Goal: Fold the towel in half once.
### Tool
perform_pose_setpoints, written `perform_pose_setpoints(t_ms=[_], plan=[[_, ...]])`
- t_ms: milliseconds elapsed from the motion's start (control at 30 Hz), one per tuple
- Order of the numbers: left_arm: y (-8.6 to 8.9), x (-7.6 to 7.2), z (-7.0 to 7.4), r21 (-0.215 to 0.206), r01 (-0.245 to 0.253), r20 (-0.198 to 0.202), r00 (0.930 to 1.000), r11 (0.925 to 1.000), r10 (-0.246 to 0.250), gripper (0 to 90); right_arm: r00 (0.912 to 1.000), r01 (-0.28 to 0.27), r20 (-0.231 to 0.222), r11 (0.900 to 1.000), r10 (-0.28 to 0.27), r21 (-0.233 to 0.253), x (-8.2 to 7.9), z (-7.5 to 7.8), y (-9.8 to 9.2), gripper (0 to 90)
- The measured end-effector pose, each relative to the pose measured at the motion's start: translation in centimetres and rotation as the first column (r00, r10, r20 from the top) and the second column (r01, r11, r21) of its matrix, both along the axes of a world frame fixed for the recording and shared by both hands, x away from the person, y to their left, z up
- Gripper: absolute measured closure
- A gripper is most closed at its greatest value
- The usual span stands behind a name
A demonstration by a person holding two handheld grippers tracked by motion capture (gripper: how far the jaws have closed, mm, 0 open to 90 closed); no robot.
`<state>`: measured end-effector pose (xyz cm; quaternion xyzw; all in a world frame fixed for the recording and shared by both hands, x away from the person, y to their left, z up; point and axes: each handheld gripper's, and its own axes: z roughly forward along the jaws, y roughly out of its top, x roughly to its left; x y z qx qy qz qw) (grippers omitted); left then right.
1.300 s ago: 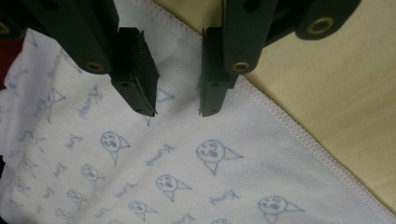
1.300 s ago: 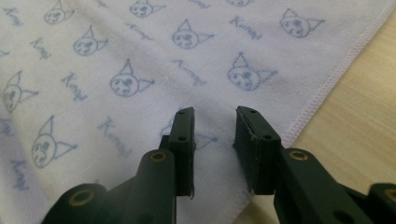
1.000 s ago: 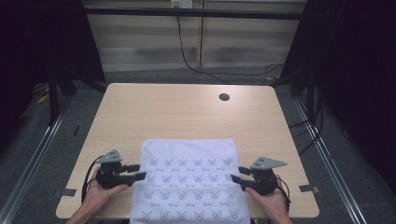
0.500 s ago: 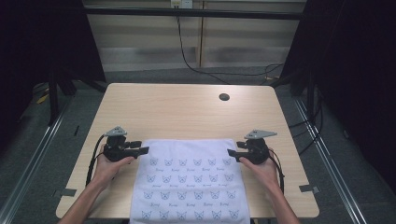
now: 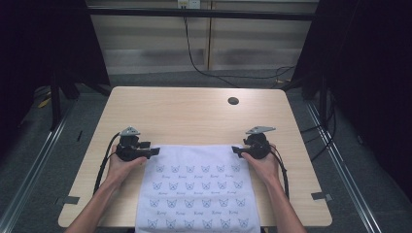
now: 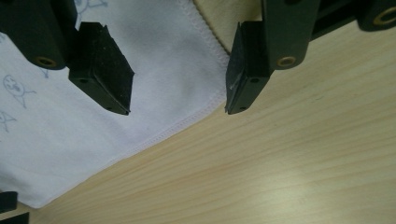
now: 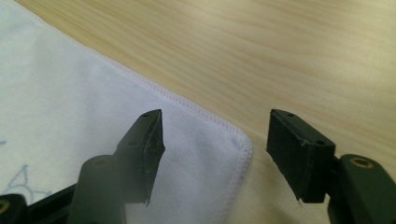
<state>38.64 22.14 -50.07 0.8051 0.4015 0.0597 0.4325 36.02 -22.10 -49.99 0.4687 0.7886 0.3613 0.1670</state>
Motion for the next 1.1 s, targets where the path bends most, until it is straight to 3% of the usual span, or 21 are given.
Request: perform_pose_setpoints(t_ms=[67, 133, 200, 233, 267, 367, 400, 467, 567, 667, 700, 733, 900, 1100], plan=[[-0.1, 0.0, -0.2, 0.031, -0.011, 0.002, 0.9999, 0.9995, 0.010, 39.3, 0.9998, -0.005, -0.019, 1.000, 0.005, 0.003, 0.0, -0.6, 0.1, 36.1], [0.1, 0.1, -0.3, 0.019, -0.020, -0.005, 0.9998, 0.9996, 0.020, 38.0, 0.9999, -0.013, -0.004, 1.000, 0.013, -0.024, -0.3, -0.8, 0.4, 36.2], [0.2, 0.2, -0.5, 0.035, -0.022, -0.012, 0.9997, 0.9992, 0.023, 36.9, 0.9999, -0.016, -0.003, 0.999, 0.016, -0.032, -0.3, -0.8, 0.5, 37.2], [0.2, 0.2, -0.6, 0.030, -0.025, -0.009, 0.9996, 0.9992, 0.026, 36.8, 0.9997, -0.024, 0.001, 0.999, 0.024, -0.036, -0.4, -0.8, 0.7, 43.4], [0.3, 0.3, -0.6, 0.027, -0.030, -0.010, 0.9995, 0.9992, 0.031, 36.8, 0.9997, -0.024, 0.001, 0.999, 0.024, -0.036, -0.4, -0.8, 0.7, 43.4], [0.3, 0.1, -0.7, 0.031, -0.022, 0.003, 0.9998, 0.9993, 0.022, 35.8, 0.9981, -0.060, 0.009, 0.998, 0.060, -0.024, -0.7, -0.7, 1.2, 63.9], [0.2, 0.0, -0.7, 0.031, -0.017, 0.006, 0.9998, 0.9994, 0.016, 35.4, 0.9963, -0.086, 0.003, 0.996, 0.086, -0.016, -0.8, -0.7, 1.5, 76.5], [-0.2, -0.4, -0.7, 0.042, 0.014, 0.014, 0.9998, 0.9990, -0.015, 35.4, 0.9962, -0.087, -0.004, 0.996, 0.087, -0.003, -0.9, -0.7, 1.6, 80.7], [-0.5, -1.0, -0.6, 0.062, 0.064, 0.030, 0.9974, 0.9961, -0.066, 48.8, 0.9967, -0.079, -0.014, 0.997, 0.079, 0.022, -1.0, -0.7, 1.6, 86.1], [-0.4, -1.4, -0.7, 0.083, 0.095, 0.047, 0.9940, 0.9921, -0.099, 73.1, 0.9976, -0.067, -0.012, 0.995, 0.069, 0.073, -1.1, -0.9, 1.4, 86.4], [-0.3, -1.5, -0.8, 0.070, 0.107, 0.047, 0.9928, 0.9918, -0.110, 82.7, 0.9979, -0.064, -0.006, 0.994, 0.065, 0.086, -1.2, -0.9, 1.3, 86.5], [-0.1, -1.5, -0.9, 0.050, 0.106, 0.032, 0.9936, 0.9931, -0.108, 85.7, 0.9980, -0.062, -0.001, 0.994, 0.063, 0.095, -1.2, -0.9, 1.2, 86.5], [0.4, -1.2, -0.6, -0.024, 0.085, 0.007, 0.9964, 0.9961, -0.085, 86.8, 0.9978, -0.062, 0.032, 0.987, 0.058, 0.149, -1.7, 0.3, 0.5, 86.8], [1.0, -1.1, 2.0, -0.096, 0.079, 0.056, 0.9957, 0.9922, -0.074, 86.7, 0.9953, -0.073, 0.077, 0.977, 0.058, 0.201, -1.9, 3.0, -0.4, 86.9]])
